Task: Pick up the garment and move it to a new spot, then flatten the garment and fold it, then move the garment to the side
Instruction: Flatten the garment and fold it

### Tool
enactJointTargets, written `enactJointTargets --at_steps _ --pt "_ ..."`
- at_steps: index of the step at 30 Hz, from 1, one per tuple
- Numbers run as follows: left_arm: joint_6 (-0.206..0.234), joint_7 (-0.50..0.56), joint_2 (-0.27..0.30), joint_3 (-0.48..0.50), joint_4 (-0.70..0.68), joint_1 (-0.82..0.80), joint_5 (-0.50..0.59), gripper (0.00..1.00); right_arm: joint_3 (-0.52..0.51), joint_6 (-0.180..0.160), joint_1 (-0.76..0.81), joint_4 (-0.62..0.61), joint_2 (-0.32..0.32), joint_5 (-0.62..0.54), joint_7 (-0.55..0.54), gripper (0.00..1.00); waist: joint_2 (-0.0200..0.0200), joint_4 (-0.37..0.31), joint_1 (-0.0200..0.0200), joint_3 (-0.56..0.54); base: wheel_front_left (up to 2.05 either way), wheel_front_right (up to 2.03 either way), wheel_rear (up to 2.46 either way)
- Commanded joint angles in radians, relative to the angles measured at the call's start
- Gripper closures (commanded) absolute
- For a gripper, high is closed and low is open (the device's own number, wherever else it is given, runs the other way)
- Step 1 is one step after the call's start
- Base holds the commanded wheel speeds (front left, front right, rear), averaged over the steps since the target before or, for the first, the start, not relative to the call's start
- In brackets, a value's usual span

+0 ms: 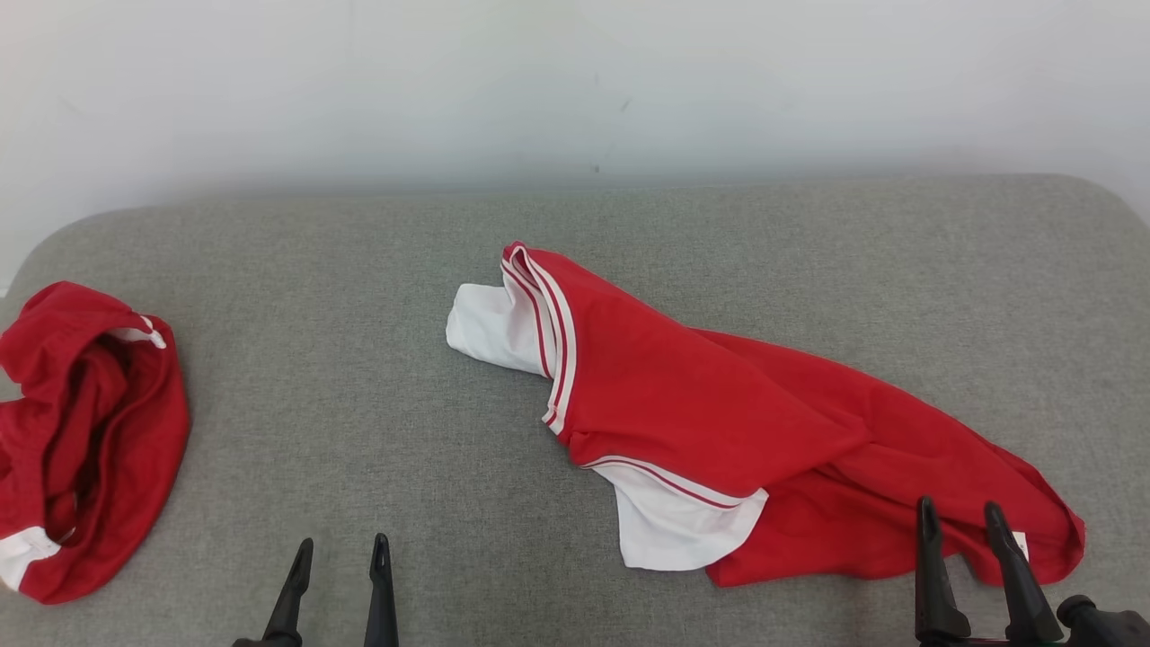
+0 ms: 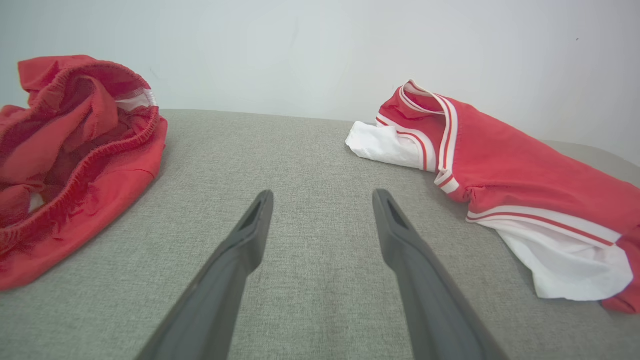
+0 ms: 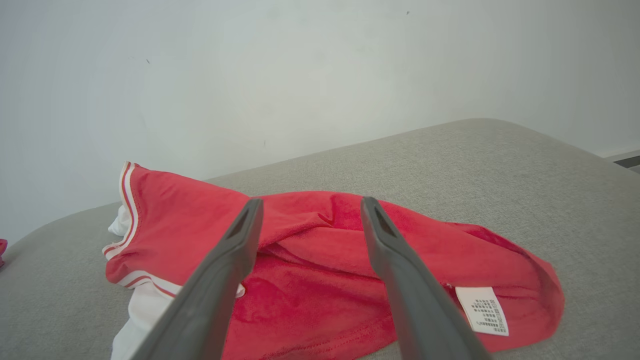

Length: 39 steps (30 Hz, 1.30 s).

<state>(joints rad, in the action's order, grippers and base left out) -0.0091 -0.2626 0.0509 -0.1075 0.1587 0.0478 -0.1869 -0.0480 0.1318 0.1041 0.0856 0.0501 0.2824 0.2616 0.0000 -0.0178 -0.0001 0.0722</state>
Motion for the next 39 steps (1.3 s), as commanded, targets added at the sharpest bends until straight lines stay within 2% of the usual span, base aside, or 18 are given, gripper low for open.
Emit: enactJointTargets --at_steps 1,6,12,21,27,37,38,39 --pt "0.001 -0.003 -0.001 0.0 0.003 0.012 -0.01 0.0 -0.001 -0.002 0.011 -0.004 0.001 -0.007 0.004 0.0 0.0 -0.002 0.0001 -0.001 0.0 0.0 0.0" --pt "-0.014 -0.003 -0.001 -0.015 0.026 -0.003 -0.018 0.0 -0.013 -0.002 0.006 -0.019 0.001 -0.013 0.004 0.0 0.0 -0.011 0.0001 0.001 0.0 0.0 0.0" --pt "-0.064 0.002 -0.001 -0.066 0.147 -0.104 -0.054 0.0 -0.006 -0.002 -0.001 -0.02 0.001 -0.006 0.004 0.0 0.0 -0.035 0.0001 0.014 0.0 0.0 0.0" --pt "-0.104 0.15 0.0 -0.129 0.359 -0.341 -0.196 0.0 0.021 -0.002 -0.021 -0.005 0.001 0.012 0.005 0.0 0.0 -0.127 0.0001 0.038 0.0 0.0 0.0" --pt "-0.114 0.208 0.001 -0.13 0.475 -0.448 -0.272 0.0 0.025 -0.002 -0.028 -0.001 0.001 0.017 0.003 0.0 0.0 -0.191 0.0001 0.067 0.0 0.0 0.0" --pt "-0.117 0.205 0.009 -0.126 0.607 -0.555 -0.308 0.0 0.033 -0.002 -0.046 0.005 0.0 0.035 0.003 0.0 0.0 -0.243 0.0001 0.104 0.0 0.0 0.0" --pt "-0.117 0.206 0.009 -0.127 0.619 -0.561 -0.31 0.04 0.033 -0.002 -0.047 0.005 0.0 0.035 0.003 0.0 0.0 -0.245 0.0001 0.105 0.0 0.0 0.0" --pt "-0.117 0.202 0.011 -0.128 0.628 -0.567 -0.309 0.71 0.033 -0.002 -0.047 0.005 0.0 0.036 0.003 0.0 0.0 -0.246 0.0001 0.107 0.0 0.0 0.0"
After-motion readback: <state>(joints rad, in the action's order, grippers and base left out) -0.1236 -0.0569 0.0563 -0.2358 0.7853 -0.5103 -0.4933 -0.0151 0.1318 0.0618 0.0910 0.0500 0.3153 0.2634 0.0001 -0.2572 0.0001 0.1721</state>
